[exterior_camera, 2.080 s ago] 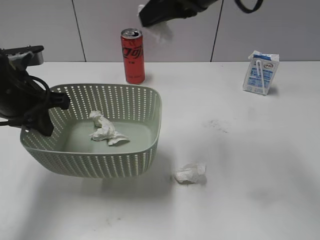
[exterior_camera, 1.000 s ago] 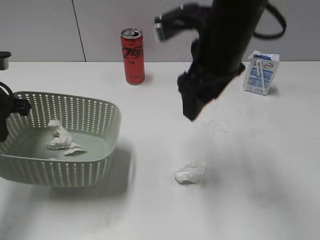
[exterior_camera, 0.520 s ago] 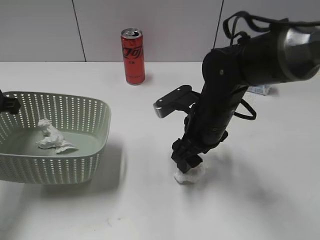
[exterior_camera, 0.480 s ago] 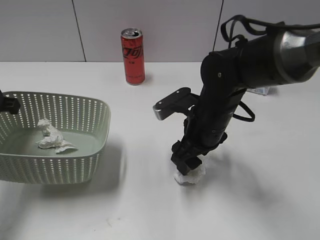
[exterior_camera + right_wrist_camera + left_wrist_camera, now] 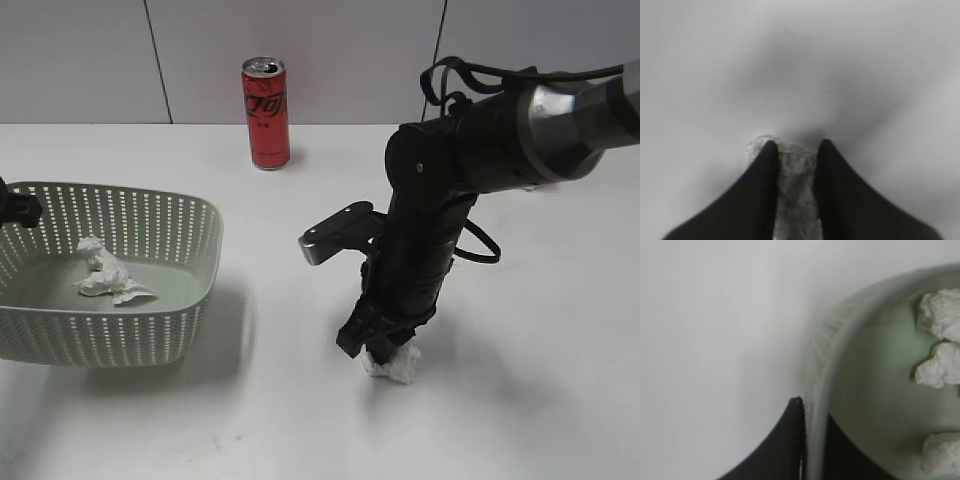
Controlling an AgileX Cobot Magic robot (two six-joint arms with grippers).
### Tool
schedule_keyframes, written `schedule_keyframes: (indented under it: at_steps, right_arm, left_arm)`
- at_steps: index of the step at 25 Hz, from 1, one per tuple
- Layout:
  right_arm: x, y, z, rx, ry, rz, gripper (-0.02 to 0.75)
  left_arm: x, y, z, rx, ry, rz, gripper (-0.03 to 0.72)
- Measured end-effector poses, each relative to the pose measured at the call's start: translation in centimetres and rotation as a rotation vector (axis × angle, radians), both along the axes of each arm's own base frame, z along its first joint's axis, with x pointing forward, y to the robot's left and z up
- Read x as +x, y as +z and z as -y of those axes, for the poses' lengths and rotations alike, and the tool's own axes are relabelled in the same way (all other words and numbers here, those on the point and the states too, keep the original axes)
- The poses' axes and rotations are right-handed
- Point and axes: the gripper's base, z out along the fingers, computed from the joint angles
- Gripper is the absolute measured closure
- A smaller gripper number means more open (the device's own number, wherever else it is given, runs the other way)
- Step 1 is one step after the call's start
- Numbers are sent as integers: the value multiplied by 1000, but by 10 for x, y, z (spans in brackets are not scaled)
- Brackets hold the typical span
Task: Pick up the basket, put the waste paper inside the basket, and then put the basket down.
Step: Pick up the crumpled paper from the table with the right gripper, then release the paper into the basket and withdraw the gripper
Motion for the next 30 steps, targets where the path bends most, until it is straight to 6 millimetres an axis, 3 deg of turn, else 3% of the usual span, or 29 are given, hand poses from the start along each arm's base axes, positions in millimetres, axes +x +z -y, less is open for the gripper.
schedule_keyframes:
  at_steps: [1,3,8,10,13,17,20,22,24,25,29,30]
  right_arm:
    - [-1,0,0,-1,0,-6,627]
    - [-1,1,-1,-2,1,-10,703]
    - [4,16,-4,7,11,2,735]
    - [6,43,-9,66,-3,44,736]
    - [7,110,-19,235,10,164,736]
    - [-3,185,-42,478,65,297,737]
    - [-7,211,-60,618,52,373,737]
    - [-7,208,-69,641,50,388,731]
    - [-6,197,-75,623,57,361,679]
    - [-5,188,-77,604,61,335,615]
    - [-1,164,-80,523,93,289,210]
    - [0,163,-79,508,102,296,160]
  left_arm:
    - [0,0,0,-1,0,1,688]
    - [0,0,0,-1,0,4,688]
    - [0,0,1,-6,3,4,688]
    - [1,0,1,-15,8,5,688]
    - [1,0,8,-66,31,15,688]
    - [-1,1,33,-125,-14,33,688]
    - [-5,2,57,-169,-60,54,688]
    - [-6,3,69,-207,-68,72,688]
    - [-6,4,76,-243,-57,90,688]
    - [-5,4,77,-251,-53,98,688]
    - [-4,5,77,-257,-48,103,688]
    - [-4,5,77,-257,-48,103,688]
